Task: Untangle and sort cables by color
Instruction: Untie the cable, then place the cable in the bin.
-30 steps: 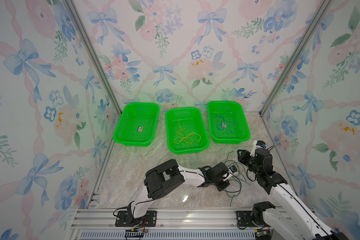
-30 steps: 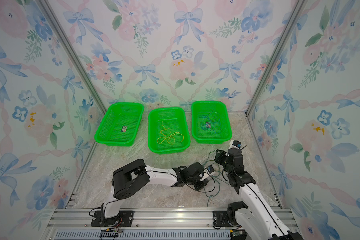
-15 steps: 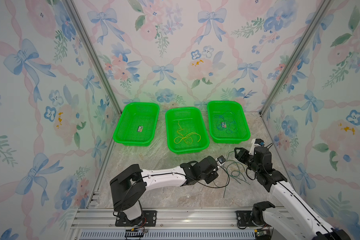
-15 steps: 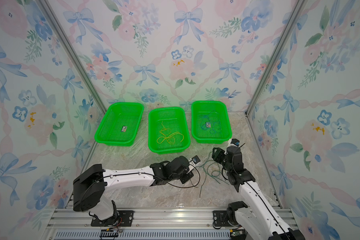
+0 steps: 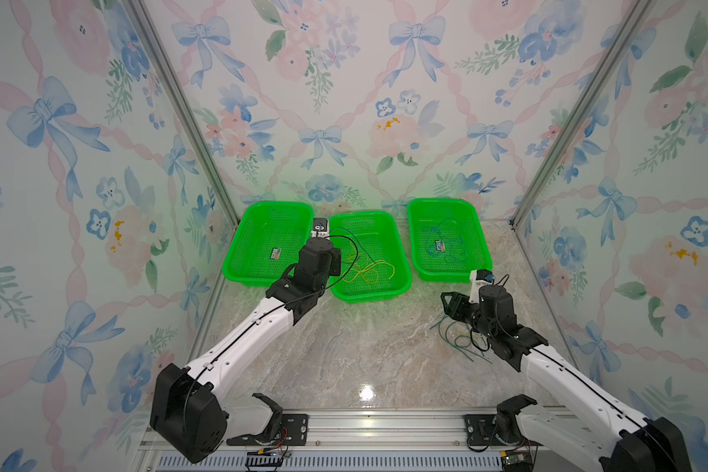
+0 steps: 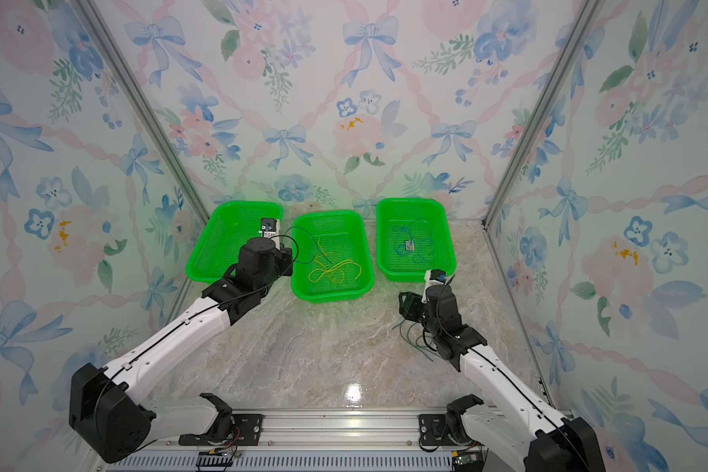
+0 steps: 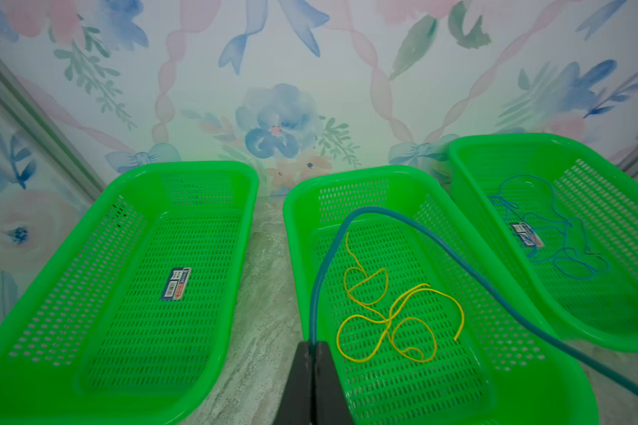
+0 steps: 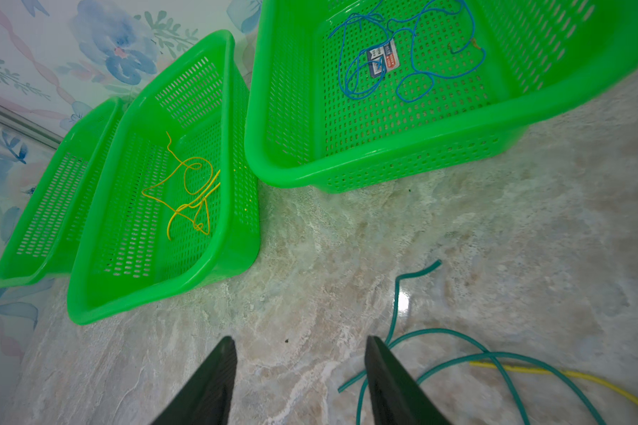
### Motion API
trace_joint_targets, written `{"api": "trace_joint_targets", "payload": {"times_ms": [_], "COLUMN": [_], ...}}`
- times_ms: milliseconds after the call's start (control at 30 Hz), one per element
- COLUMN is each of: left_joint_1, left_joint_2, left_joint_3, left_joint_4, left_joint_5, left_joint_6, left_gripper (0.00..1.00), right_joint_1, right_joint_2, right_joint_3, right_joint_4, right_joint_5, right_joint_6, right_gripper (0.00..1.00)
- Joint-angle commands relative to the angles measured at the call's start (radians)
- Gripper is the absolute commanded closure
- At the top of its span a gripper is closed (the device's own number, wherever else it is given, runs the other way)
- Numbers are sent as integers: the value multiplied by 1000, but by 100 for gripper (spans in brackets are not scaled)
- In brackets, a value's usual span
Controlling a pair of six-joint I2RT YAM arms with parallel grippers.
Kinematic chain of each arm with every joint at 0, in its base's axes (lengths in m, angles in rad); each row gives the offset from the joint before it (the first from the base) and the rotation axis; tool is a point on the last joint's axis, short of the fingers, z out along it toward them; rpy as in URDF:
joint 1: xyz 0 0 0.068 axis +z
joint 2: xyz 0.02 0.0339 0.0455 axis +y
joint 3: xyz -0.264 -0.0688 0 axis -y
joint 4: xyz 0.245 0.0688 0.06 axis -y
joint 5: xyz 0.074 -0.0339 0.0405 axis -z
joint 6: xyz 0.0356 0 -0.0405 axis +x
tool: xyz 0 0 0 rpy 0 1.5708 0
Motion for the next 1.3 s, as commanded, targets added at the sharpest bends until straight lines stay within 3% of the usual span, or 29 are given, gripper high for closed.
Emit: {"api": "trace_joint_targets", "payload": {"times_ms": [0,300,567,733,767,800,833,867,1033,1267], "left_joint_1": [101,404,472,488,488,488,489,489,477,393], "left_joint_2": [69,243,420,477,478,483,491,503,557,614], "left_joint_3": [38,50,111,128,126,128,133,140,154,201], "left_joint_4": [-44,-48,-47,-47,-45,-46,-45,-46,-44,-41], "left_joint_5": [-27,56,33,47,35,27,29,46,163,270], "left_joint_6": [-75,-229,-272,-306,-314,-316,-312,-304,-303,-250], "left_gripper": [100,100,100,89,83,67,38,30,35,38], "right_joint_1": [23,26,28,28,26,25,25,25,20,-7], "right_joint_2": [33,152,167,155,156,156,155,154,122,105], "right_joint_3": [25,37,16,25,29,33,34,36,25,28], "right_joint_4": [37,-3,0,-33,-48,-60,-74,-84,-104,-147], "right_joint_5": [16,13,0,9,9,9,10,10,22,23], "right_joint_6": [-23,-51,-31,-38,-40,-41,-42,-43,-40,-25], "right_gripper": [40,40,39,40,40,39,40,39,39,39]}}
